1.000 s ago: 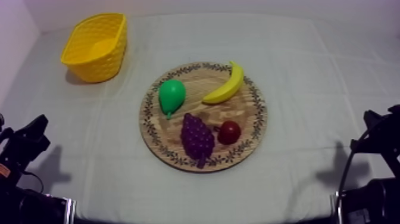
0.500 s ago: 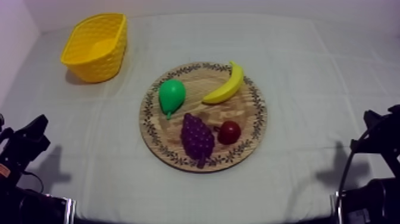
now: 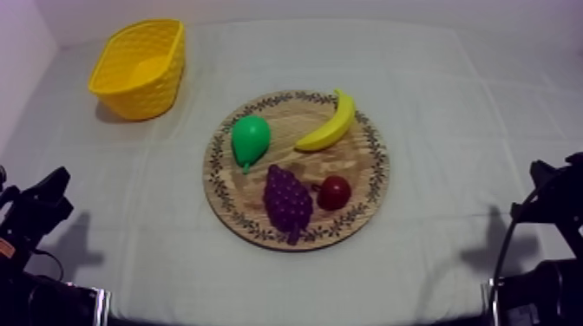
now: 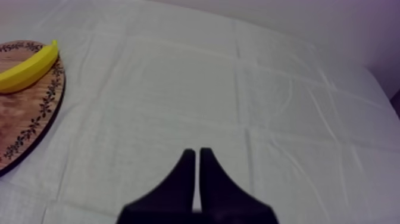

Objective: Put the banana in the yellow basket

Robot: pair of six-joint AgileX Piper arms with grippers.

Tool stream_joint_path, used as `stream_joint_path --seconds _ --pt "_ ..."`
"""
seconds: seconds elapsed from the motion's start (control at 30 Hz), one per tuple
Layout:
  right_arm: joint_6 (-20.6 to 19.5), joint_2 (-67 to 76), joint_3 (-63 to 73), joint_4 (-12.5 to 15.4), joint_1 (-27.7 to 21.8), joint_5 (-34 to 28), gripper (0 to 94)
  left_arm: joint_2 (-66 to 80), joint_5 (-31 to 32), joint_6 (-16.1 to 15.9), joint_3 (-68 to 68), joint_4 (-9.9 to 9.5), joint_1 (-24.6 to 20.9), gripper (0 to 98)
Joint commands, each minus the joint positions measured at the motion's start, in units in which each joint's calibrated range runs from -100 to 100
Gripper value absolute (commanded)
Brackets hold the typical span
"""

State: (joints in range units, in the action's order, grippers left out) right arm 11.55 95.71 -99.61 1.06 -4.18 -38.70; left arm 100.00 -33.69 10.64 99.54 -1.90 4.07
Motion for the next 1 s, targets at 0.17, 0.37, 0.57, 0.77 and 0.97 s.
stream_joint_path --seconds 0.17,0.37,0.57,0.77,0.97 --pt "0.0 0.0 -0.1 0.0 0.0 0.0 0.4 0.0 0.1 0.0 0.0 -0.03 0.0 0.1" --pt "0.0 0.0 -0.1 0.0 0.0 0.0 0.4 0.0 0.1 0.4 0.0 -0.03 0.0 0.1" --pt "0.0 0.0 -0.1 0.0 0.0 0.0 0.4 0.0 0.1 0.5 0.0 -0.03 0.0 0.1" --pt "0.0 0.0 -0.1 0.0 0.0 0.0 0.4 -0.1 1.5 -1.0 0.2 0.24 0.3 0.1" --pt "0.0 0.0 -0.1 0.0 0.0 0.0 0.4 -7.3 3.6 -4.3 -3.7 1.3 2.1 0.1"
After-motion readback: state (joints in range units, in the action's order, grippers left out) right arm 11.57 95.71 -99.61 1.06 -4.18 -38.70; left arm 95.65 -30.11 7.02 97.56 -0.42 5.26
